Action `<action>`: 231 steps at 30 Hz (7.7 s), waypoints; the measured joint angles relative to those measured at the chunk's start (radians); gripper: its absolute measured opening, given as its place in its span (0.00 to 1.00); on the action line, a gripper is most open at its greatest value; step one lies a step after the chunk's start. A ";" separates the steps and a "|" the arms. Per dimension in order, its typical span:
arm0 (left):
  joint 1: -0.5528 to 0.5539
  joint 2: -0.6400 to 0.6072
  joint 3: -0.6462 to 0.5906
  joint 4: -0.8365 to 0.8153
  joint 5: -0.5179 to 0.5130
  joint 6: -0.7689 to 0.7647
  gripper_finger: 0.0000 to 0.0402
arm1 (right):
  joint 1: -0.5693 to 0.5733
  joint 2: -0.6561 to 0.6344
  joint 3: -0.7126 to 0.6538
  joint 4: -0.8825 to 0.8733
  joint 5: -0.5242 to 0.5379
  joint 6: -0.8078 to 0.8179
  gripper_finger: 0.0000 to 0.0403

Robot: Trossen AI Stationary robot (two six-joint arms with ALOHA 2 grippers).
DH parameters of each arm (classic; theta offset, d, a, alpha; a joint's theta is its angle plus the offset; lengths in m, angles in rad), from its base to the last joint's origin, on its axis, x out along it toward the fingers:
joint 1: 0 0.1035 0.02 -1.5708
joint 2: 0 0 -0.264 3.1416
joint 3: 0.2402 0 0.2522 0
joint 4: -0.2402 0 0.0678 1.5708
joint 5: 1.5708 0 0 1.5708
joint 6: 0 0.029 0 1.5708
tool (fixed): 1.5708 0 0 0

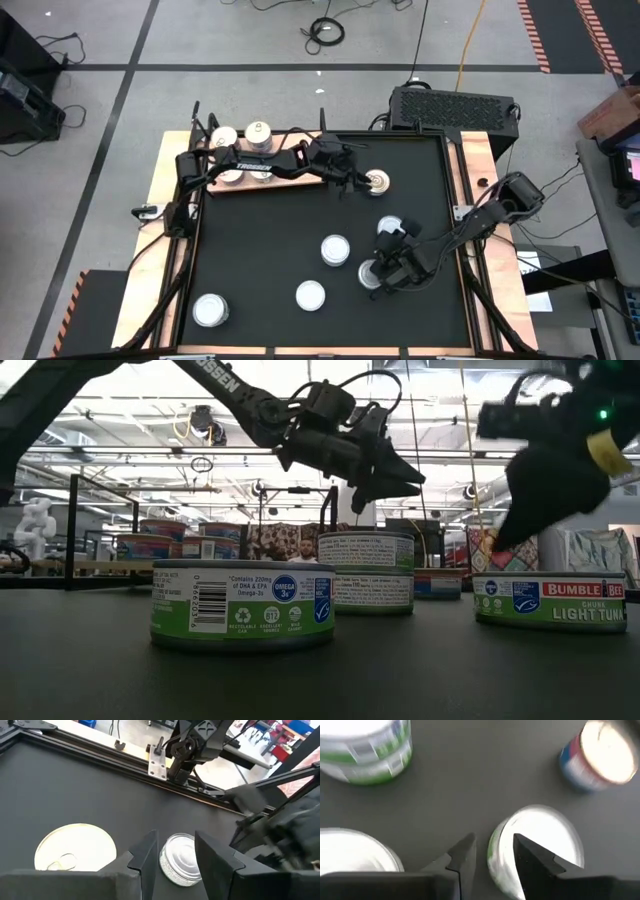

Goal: Stack canned seafood by type on shelf
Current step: Stack the blue and pink tuna can on top of the bottom left blue and pink tuna can on the shelf

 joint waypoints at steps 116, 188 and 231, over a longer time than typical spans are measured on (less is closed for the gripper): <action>-0.221 -0.412 -0.787 0.134 -0.554 -0.640 0.32 | -0.552 0.088 -0.371 1.303 -0.309 -0.453 0.00; -0.160 -0.406 -0.788 0.027 -0.286 -0.604 0.18 | -0.514 0.105 -0.150 1.075 -0.546 -0.642 0.00; -0.056 -0.645 -0.565 -0.379 -0.204 -0.451 0.00 | -0.484 -0.116 -0.150 0.788 -0.458 -0.709 0.00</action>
